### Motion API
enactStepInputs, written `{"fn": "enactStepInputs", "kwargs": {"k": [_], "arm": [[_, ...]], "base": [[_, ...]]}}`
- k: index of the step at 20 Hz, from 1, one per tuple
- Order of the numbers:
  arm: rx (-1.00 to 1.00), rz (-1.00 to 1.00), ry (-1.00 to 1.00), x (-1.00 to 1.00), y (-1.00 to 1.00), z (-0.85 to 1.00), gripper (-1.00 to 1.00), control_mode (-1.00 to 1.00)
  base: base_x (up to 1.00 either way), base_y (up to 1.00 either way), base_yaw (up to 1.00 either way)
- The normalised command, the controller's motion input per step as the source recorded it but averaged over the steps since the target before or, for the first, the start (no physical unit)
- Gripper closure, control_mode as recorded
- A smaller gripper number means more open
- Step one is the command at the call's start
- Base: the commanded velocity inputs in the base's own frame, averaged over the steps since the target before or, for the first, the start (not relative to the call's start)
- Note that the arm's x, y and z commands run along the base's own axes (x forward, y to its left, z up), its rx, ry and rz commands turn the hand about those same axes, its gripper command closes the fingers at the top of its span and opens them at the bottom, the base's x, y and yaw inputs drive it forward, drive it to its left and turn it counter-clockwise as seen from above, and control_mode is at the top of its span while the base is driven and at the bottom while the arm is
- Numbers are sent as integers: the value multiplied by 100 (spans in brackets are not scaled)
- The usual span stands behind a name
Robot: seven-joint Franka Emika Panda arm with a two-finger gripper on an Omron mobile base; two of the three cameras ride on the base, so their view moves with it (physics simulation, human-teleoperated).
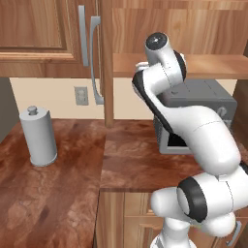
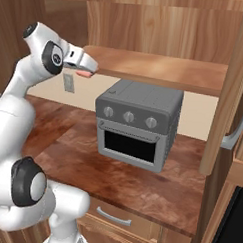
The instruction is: Locate and retrieve the bar soap and dish brush from the cabinet. Place them next to the sink.
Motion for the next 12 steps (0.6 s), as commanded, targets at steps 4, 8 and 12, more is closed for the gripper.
{"fn": "enactStepInputs", "kwargs": {"k": [4,8,12], "arm": [[0,-17,6,-75,-2,-3,100,-100],[0,-7,9,-98,0,-6,100,-100],[0,0,11,-100,0,-15,100,-100]], "base": [[0,0,0],[0,0,0],[0,0,0]]}}
